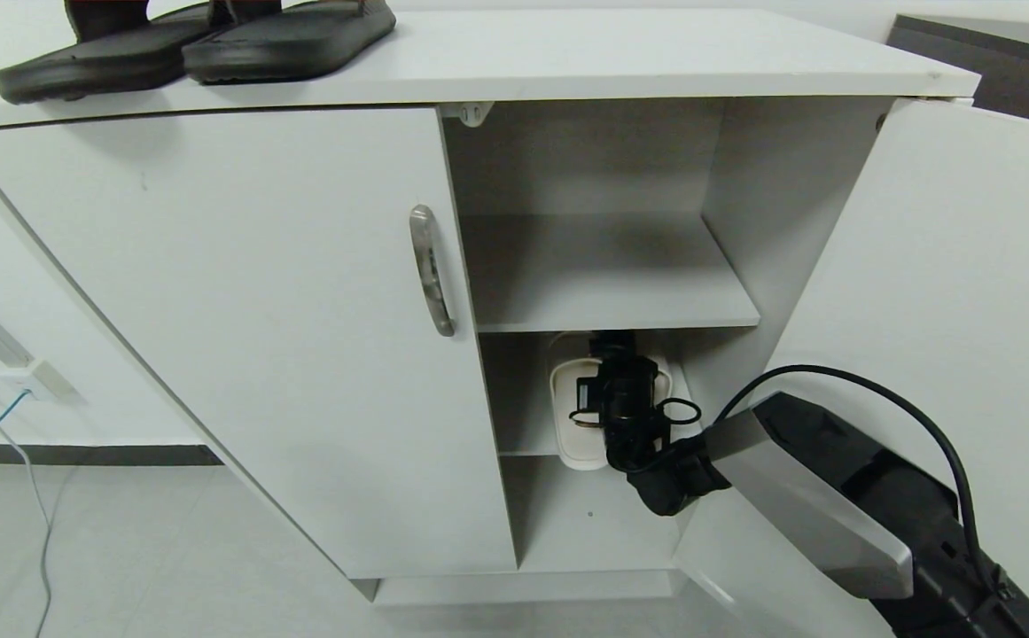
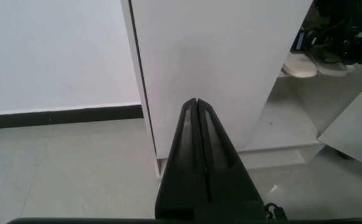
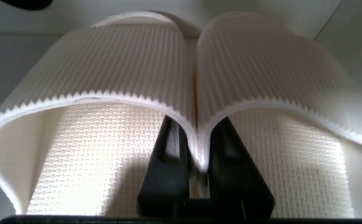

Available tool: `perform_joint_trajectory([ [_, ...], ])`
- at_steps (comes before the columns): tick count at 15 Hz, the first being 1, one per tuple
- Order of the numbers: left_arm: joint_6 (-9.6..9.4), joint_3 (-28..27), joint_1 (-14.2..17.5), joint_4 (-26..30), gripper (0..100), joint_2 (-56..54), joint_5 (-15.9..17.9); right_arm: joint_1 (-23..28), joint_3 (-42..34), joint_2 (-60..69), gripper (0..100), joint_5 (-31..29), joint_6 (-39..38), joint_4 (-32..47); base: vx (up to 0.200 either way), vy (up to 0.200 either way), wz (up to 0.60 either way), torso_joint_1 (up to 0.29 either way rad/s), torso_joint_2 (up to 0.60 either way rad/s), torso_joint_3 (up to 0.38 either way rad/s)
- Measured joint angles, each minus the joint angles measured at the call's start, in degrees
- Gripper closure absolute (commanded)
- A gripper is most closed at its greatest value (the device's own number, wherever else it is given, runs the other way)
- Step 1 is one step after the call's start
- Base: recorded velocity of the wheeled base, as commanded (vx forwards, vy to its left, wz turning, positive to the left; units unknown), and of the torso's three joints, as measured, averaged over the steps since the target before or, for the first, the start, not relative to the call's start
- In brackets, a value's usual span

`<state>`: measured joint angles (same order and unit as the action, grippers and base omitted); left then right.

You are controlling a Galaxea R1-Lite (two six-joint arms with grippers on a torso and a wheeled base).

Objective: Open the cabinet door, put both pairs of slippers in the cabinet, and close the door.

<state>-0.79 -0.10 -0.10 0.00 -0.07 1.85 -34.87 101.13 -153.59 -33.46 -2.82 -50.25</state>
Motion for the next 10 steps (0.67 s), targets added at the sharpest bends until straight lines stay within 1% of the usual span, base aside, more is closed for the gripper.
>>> perform_joint_trajectory([
  [1, 0.01, 0.0, 0.0, 0.0, 100, 0.0, 0.0, 0.0, 0.0, -0.2, 0, 0.0, 0.0, 0.0, 0.000, 0.000, 0.00, 0.000, 0.00, 0.000],
  [6, 0.00, 0.0, 0.0, 0.0, 100, 0.0, 0.1, 0.0, -1.3, -0.3, 0, -0.2, 0.0, -0.7, 0.000, 0.000, 0.00, 0.000, 0.00, 0.000],
  [9, -0.07, 0.0, 0.0, 0.0, 100, 0.0, 0.1, -0.1, -5.4, 1.3, 0, -0.2, -0.1, -3.3, 0.000, 0.000, 0.00, 0.000, 0.00, 0.000],
  [10, -0.07, 0.0, 0.0, 0.0, 100, 0.0, 0.1, -0.2, -8.2, 2.5, 0, -0.2, -0.1, -4.4, 0.000, 0.000, 0.00, 0.000, 0.00, 0.000],
])
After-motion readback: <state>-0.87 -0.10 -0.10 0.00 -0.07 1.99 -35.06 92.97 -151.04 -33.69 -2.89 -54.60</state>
